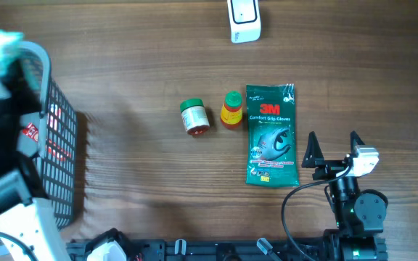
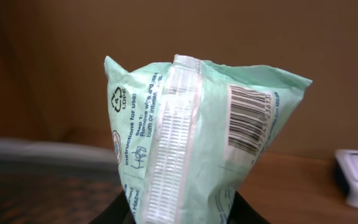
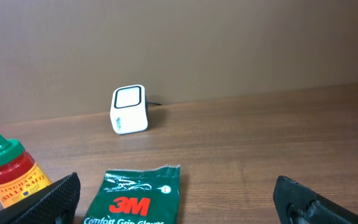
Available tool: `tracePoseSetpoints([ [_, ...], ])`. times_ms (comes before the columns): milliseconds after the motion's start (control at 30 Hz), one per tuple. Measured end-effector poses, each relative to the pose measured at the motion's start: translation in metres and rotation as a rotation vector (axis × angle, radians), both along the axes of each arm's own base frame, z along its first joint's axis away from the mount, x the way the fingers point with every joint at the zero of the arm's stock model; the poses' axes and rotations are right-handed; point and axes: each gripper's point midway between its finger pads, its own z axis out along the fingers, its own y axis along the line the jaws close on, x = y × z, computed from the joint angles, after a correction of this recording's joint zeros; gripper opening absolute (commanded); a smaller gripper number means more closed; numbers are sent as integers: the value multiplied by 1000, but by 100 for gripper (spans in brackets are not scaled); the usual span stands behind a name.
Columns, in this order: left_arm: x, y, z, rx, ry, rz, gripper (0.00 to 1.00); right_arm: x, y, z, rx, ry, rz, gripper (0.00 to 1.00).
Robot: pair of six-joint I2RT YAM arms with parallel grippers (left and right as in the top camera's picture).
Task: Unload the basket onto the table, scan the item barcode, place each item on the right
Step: 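Lift the wipes pack out and set it left of the jars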
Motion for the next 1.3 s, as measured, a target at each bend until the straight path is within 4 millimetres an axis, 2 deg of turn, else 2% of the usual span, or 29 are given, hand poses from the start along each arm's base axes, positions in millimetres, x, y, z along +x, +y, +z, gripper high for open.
tracePoseSetpoints([
  [33, 5, -23, 2, 1, -5, -70, 28, 0, 0, 0, 0, 0, 0, 100],
  [67, 6, -28, 2, 1, -7, -86, 29, 0, 0, 0, 0, 0, 0, 100],
  [100, 12, -67, 2, -1, -6, -204, 29, 0, 0, 0, 0, 0, 0, 100],
  [167, 16, -97, -5, -10, 21, -283, 29, 0, 0, 0, 0, 0, 0, 100],
  [233, 18, -126, -24, -28, 97, -347, 29, 0, 0, 0, 0, 0, 0, 100],
  [300, 17, -150, -55, -51, 223, -400, 29, 0, 0, 0, 0, 0, 0, 100],
  [367, 14, -160, -83, -79, 337, -413, 28, 0, 0, 0, 0, 0, 0, 100],
  [433, 3, -168, -124, -123, 521, -397, 28, 0, 0, 0, 0, 0, 0, 100],
  [533, -6, -173, -167, -177, 709, -359, 28, 0, 0, 0, 0, 0, 0, 100],
  [867, -7, -202, -282, -338, 1102, -191, 28, 0, 0, 0, 0, 0, 0, 100],
  [1033, -10, -206, -310, -345, 1170, -75, 28, 0, 0, 0, 0, 0, 0, 100],
  [1133, -11, -209, -319, -363, 1186, -8, 29, 0, 0, 0, 0, 0, 0, 100],
  [1300, -11, -227, -327, -399, 1180, 41, 30, 0, 0, 0, 0, 0, 0, 100],
])
